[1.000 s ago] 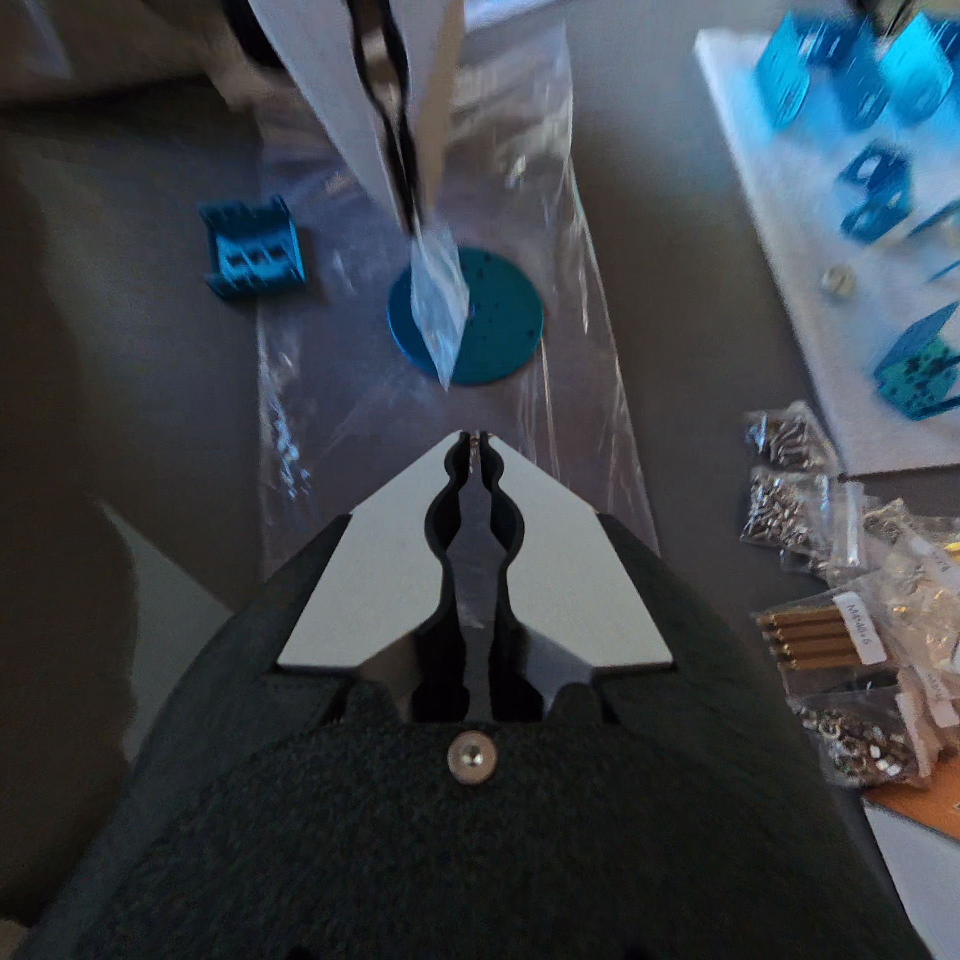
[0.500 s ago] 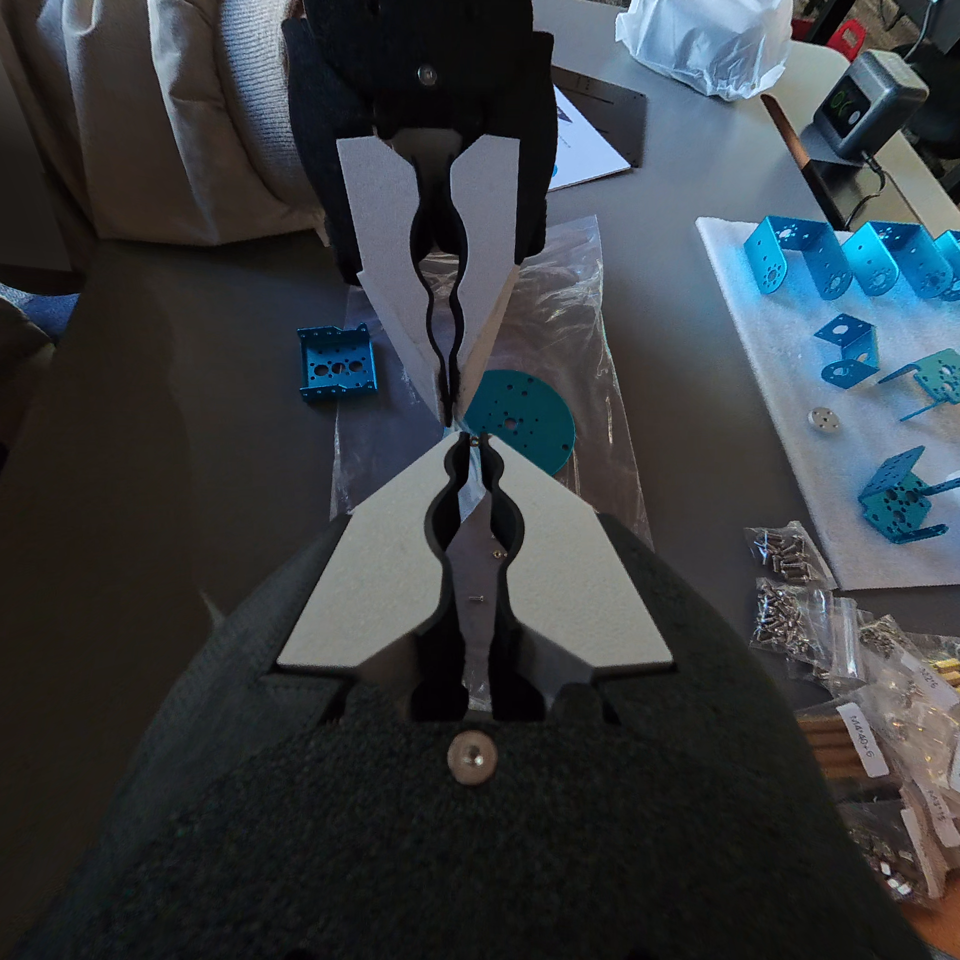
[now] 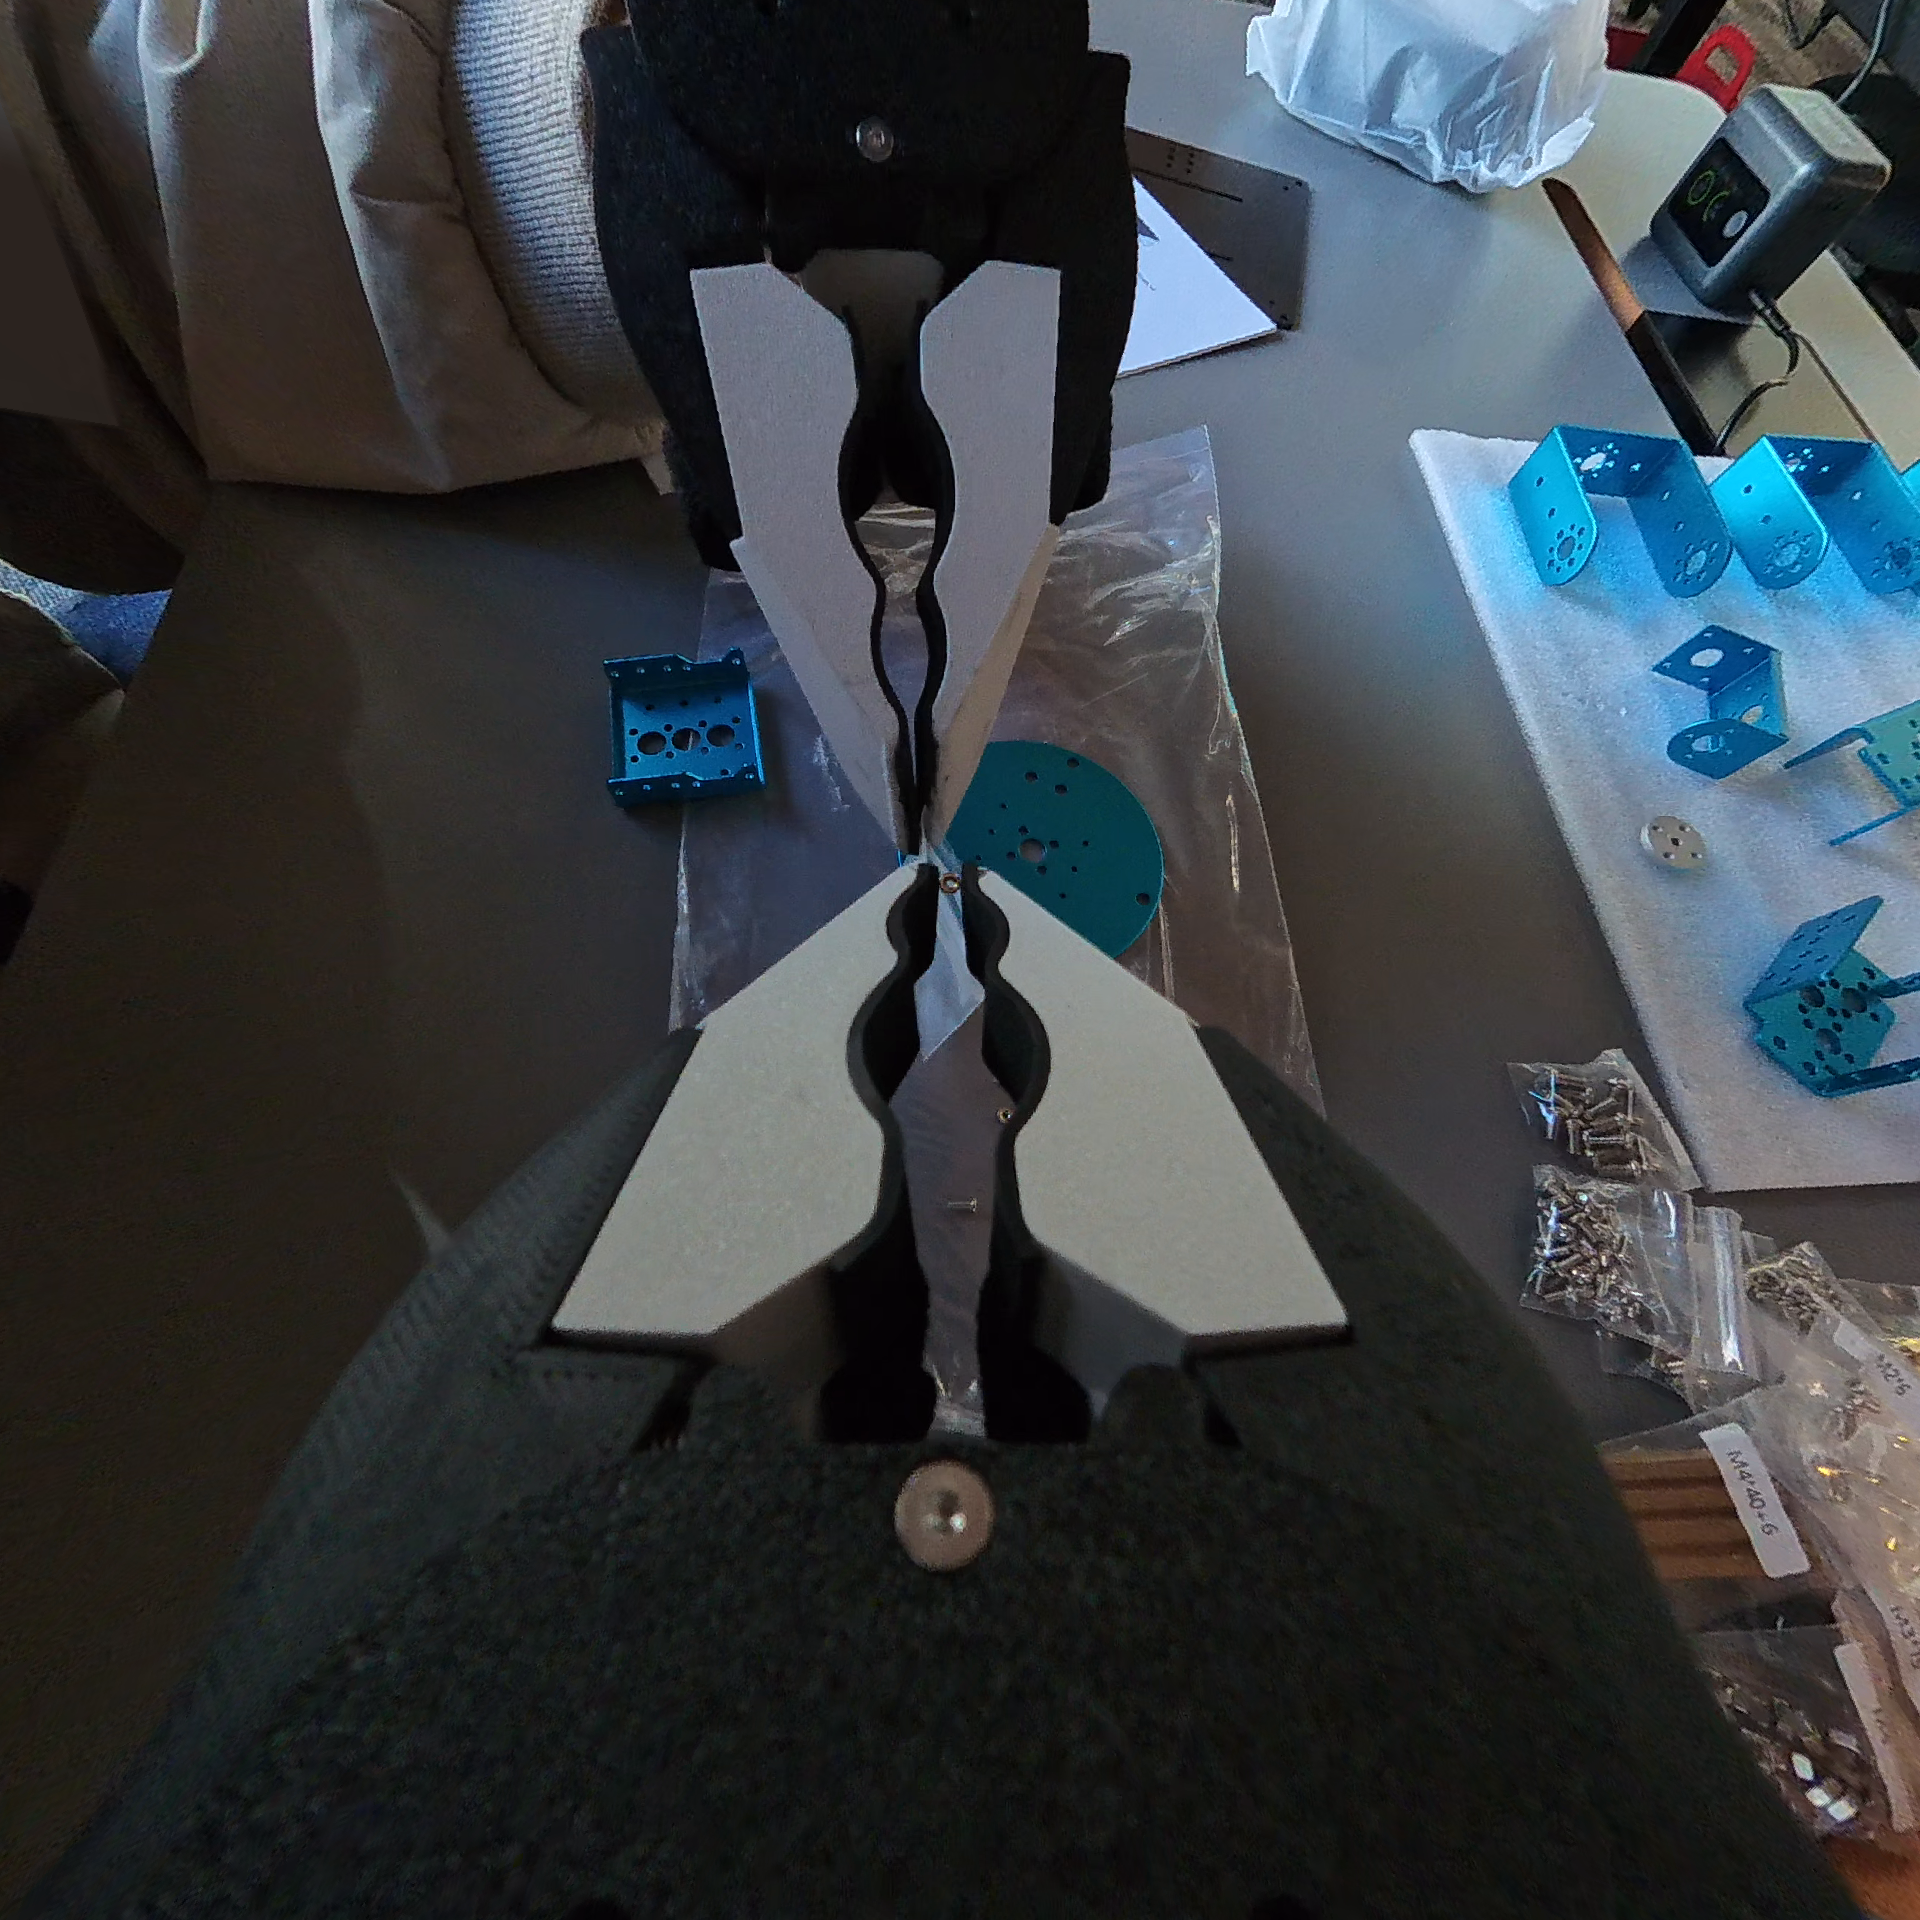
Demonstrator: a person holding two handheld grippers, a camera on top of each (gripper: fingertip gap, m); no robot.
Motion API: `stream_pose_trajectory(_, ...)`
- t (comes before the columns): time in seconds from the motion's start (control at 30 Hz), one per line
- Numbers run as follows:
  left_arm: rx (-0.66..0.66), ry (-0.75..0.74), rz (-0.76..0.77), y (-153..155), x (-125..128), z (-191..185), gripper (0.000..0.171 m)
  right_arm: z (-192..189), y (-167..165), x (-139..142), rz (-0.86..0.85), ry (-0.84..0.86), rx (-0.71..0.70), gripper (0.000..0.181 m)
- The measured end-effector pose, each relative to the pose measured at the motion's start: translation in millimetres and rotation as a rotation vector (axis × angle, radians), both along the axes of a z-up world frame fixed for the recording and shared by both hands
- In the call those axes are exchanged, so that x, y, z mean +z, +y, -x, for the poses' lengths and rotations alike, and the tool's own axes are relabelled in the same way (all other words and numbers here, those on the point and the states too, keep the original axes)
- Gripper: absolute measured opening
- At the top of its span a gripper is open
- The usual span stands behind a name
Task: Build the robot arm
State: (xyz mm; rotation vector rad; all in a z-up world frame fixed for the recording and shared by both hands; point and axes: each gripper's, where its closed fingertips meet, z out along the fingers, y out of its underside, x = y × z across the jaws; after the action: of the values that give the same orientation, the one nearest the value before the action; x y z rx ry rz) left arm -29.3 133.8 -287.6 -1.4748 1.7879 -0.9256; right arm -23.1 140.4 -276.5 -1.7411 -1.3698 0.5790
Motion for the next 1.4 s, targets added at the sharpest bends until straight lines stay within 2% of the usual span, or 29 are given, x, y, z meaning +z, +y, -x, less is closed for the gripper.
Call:
stream_pose_trajectory(0.73, -0.001, 0.001, -0.001, 0, -1, 0, 0.0, -1, 0, -2, 0.01, -0.002, -0.003, 0.004)
stream_pose_trajectory(0.9, 0.007, -0.013, -0.002, 3, 3, 1, 0.0, -7, 4, 16, 0.002, 0.094, -0.019, 0.009)
stream_pose_trajectory(1.0, 0.012, -0.039, 0.015, 5, 9, 3, 0.0, -19, 8, 20, 0.048, 0.154, -0.037, 0.013)
stream_pose_trajectory(1.13, 0.001, -0.072, 0.03, 4, 17, 4, 0.0, -16, 5, 3, 0.157, 0.157, 0.001, 0.016)
stream_pose_trajectory(1.3, 0.002, -0.081, 0.028, 3, 19, 3, 0.0, -8, 2, 7, 0.158, 0.181, 0.033, 0.002)
stream_pose_trajectory(1.4, 0.0, -0.101, 0.054, 4, 23, 4, 0.0, -8, 1, 14, 0.157, 0.227, 0.041, 0.002)
